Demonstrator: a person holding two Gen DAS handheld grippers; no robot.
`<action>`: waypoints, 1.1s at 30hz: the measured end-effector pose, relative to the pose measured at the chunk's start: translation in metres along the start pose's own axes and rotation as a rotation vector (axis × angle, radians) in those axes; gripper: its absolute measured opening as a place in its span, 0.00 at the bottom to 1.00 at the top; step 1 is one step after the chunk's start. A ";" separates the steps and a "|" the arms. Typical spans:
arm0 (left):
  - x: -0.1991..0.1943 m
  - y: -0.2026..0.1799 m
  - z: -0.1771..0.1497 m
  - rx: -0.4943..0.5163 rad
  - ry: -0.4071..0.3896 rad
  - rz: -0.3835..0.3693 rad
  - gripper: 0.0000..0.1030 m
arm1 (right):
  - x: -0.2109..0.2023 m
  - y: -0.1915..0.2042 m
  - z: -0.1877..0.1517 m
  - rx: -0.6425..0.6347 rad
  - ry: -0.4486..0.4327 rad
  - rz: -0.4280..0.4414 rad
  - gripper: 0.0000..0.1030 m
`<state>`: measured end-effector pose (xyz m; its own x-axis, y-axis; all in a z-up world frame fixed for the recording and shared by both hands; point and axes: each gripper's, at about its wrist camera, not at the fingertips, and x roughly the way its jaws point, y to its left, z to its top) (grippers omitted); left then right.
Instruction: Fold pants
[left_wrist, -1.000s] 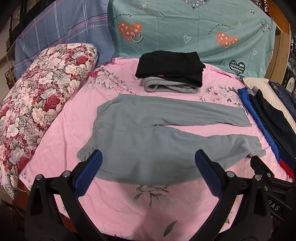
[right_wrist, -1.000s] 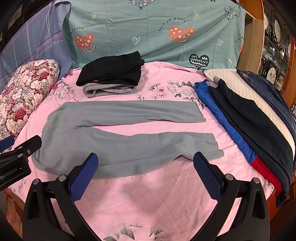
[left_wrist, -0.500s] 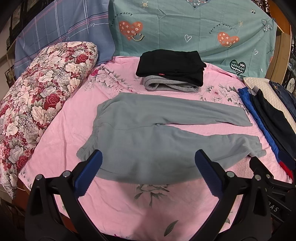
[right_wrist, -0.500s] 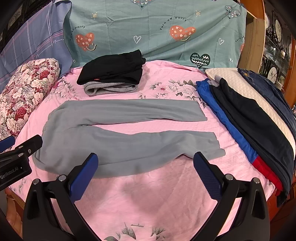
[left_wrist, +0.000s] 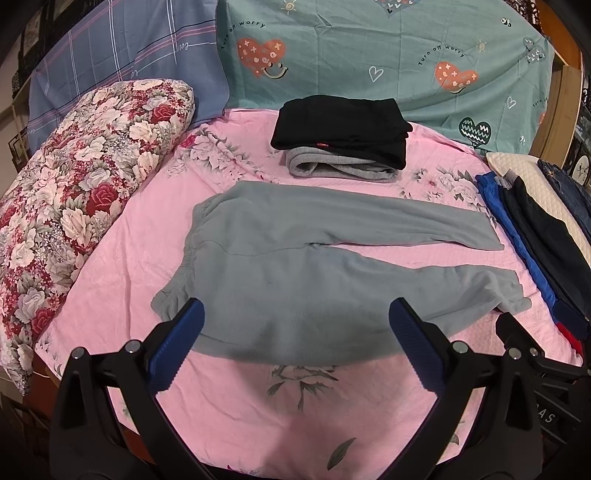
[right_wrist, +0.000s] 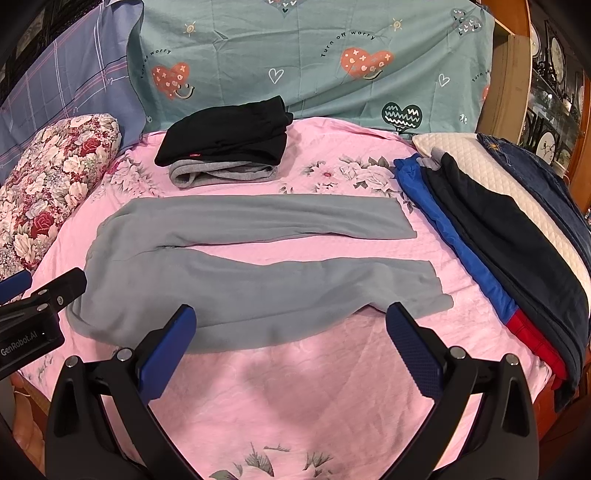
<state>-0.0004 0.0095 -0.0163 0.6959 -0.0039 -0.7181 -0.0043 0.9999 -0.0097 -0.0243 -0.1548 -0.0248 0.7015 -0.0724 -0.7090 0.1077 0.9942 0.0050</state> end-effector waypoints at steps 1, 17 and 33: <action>0.000 0.000 0.001 0.000 0.001 0.001 0.98 | 0.000 0.000 0.000 0.001 0.001 0.001 0.99; 0.000 0.000 0.002 0.002 0.004 0.001 0.98 | 0.001 0.000 0.000 0.000 0.002 0.001 0.99; 0.098 0.078 -0.037 -0.306 0.345 -0.199 0.98 | 0.026 -0.048 -0.009 0.096 0.085 -0.068 0.99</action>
<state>0.0411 0.0868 -0.1136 0.4271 -0.2486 -0.8693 -0.1426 0.9309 -0.3362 -0.0174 -0.2033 -0.0500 0.6285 -0.1279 -0.7672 0.2224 0.9748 0.0197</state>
